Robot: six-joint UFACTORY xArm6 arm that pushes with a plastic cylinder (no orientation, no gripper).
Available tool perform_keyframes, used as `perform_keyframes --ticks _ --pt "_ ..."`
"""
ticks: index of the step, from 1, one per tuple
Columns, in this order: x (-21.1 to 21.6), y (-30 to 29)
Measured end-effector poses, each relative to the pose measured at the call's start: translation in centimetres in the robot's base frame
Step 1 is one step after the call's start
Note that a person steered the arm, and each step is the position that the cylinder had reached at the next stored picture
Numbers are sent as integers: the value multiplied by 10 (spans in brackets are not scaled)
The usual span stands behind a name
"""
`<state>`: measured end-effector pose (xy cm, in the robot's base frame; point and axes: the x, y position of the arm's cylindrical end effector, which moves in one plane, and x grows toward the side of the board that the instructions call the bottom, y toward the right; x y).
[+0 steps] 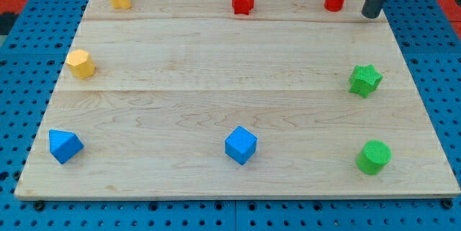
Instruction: Place the green circle diagonally top right to the blue cube
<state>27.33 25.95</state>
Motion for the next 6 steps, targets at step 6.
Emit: perform_keyframes --ticks 6 --pt "93 -153"
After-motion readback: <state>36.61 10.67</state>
